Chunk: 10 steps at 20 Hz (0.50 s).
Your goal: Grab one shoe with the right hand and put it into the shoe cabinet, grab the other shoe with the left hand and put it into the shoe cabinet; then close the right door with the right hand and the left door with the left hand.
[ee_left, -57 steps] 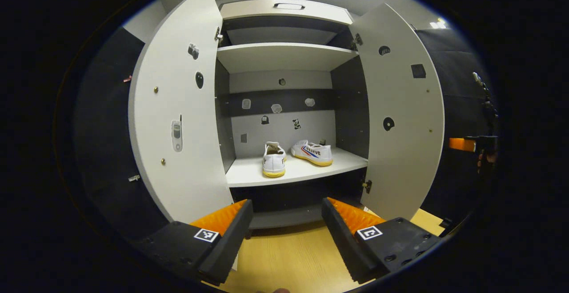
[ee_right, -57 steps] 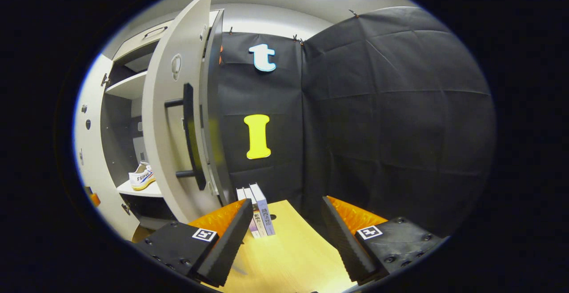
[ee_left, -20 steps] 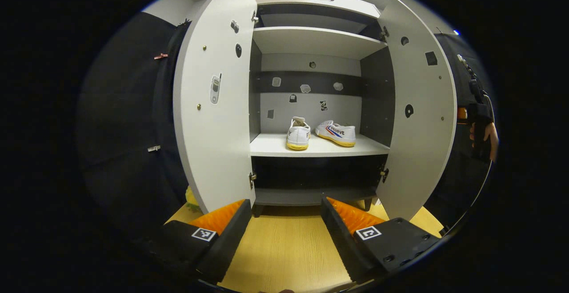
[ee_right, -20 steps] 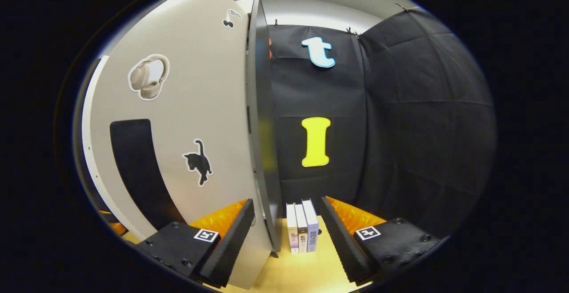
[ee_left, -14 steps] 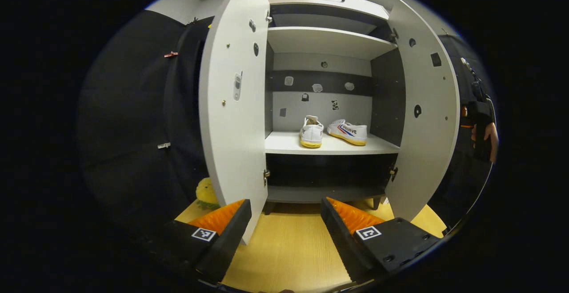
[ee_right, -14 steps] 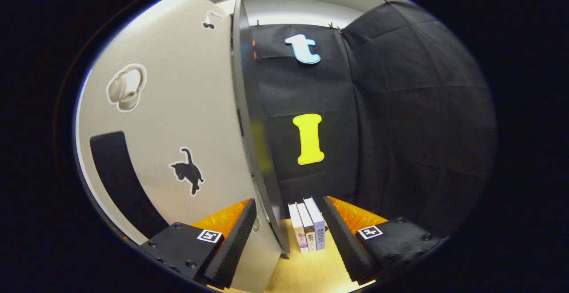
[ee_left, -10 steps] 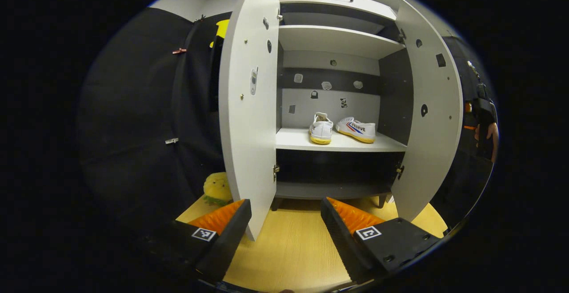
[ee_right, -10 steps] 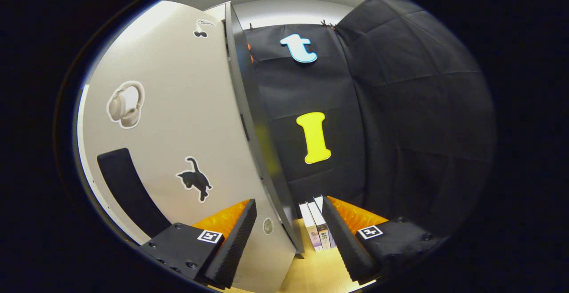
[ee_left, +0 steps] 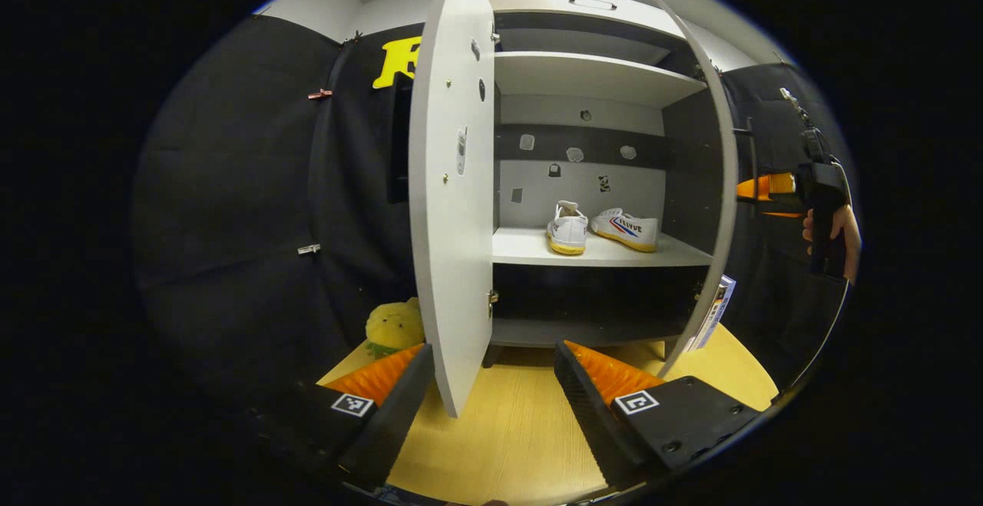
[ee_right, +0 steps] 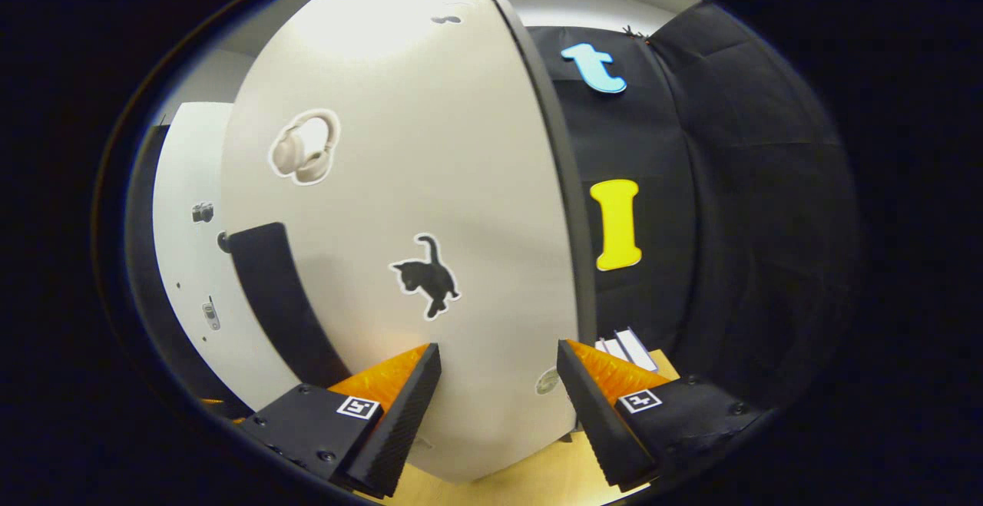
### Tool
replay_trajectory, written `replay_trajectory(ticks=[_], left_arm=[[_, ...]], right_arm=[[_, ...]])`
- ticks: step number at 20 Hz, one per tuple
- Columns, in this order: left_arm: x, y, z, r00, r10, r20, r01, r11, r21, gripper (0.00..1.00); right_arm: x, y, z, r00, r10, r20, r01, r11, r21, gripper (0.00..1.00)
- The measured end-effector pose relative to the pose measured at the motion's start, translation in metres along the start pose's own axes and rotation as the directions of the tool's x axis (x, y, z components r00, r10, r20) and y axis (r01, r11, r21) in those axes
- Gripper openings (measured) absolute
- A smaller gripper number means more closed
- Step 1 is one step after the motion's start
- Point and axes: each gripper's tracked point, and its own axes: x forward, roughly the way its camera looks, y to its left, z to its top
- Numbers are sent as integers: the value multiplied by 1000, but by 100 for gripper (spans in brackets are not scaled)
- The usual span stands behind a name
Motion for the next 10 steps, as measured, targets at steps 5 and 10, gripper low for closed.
replay_trajectory(ticks=[5, 10], left_arm=[[-9, 38, -8, 997, 69, -19, -70, 997, -34, 98], [-9, 96, -3, 989, 147, -17, -147, 988, -54, 98]], right_arm=[[-3, 15, -23, 999, -23, -33, 21, 998, -54, 98], [-29, -8, -63, 991, -99, -91, 95, 995, -41, 98]])
